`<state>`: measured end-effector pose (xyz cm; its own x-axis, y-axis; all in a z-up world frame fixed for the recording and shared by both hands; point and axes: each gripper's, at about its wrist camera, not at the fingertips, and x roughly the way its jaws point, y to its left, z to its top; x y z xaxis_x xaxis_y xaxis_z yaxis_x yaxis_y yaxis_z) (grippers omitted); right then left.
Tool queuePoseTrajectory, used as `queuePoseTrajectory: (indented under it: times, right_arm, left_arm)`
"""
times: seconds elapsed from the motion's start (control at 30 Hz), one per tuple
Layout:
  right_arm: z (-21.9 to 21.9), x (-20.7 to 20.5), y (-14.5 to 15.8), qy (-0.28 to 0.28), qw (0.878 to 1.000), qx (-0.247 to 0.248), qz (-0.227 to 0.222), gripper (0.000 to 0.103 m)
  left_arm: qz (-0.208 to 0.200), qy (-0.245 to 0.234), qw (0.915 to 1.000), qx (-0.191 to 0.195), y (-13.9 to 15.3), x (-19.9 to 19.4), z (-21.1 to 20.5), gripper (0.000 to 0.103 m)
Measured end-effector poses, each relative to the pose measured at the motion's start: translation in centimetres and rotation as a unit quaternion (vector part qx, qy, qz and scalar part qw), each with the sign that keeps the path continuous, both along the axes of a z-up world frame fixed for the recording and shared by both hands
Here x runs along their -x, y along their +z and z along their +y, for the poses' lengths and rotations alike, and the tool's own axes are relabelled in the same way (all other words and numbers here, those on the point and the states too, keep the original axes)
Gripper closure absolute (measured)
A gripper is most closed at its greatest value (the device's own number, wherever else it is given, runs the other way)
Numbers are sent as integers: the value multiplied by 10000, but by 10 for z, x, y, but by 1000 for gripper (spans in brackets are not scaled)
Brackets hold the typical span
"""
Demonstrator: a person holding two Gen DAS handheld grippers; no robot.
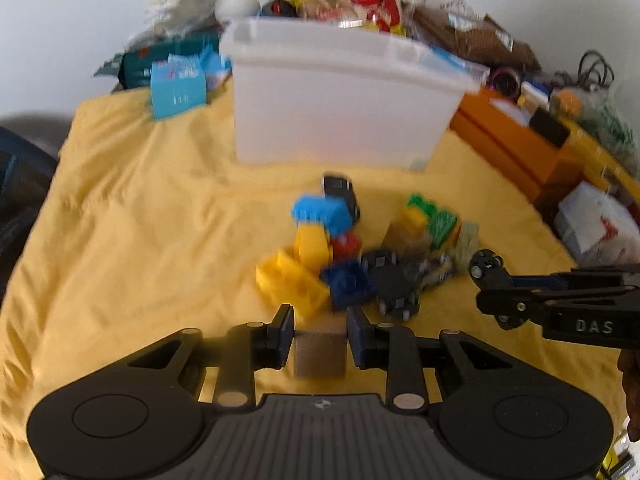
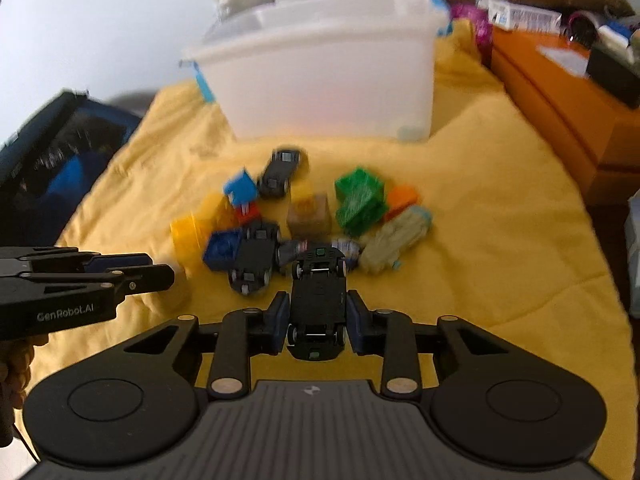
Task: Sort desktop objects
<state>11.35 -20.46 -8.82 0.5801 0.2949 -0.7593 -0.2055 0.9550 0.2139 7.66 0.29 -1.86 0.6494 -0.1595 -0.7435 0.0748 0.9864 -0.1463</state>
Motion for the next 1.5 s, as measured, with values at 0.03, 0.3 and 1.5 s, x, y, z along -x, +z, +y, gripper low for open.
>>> queuePoseTrajectory:
  times: [0.03,0.3,1.5]
  right_arm:
    - [-3,-1,6,-24,10000,-42,-71,70]
    - [-14,-15,28,-123,9991,-208,-344,70]
    - [-28,0,8,-83,9996,-270,3,70]
  left_arm:
    - [-65,19,10000,1,5,-2,1,71]
    - [166,-177,9995,-197,-2,-8,2,70]
    - [219,-462,9986,-135,-21,-3,-24,69]
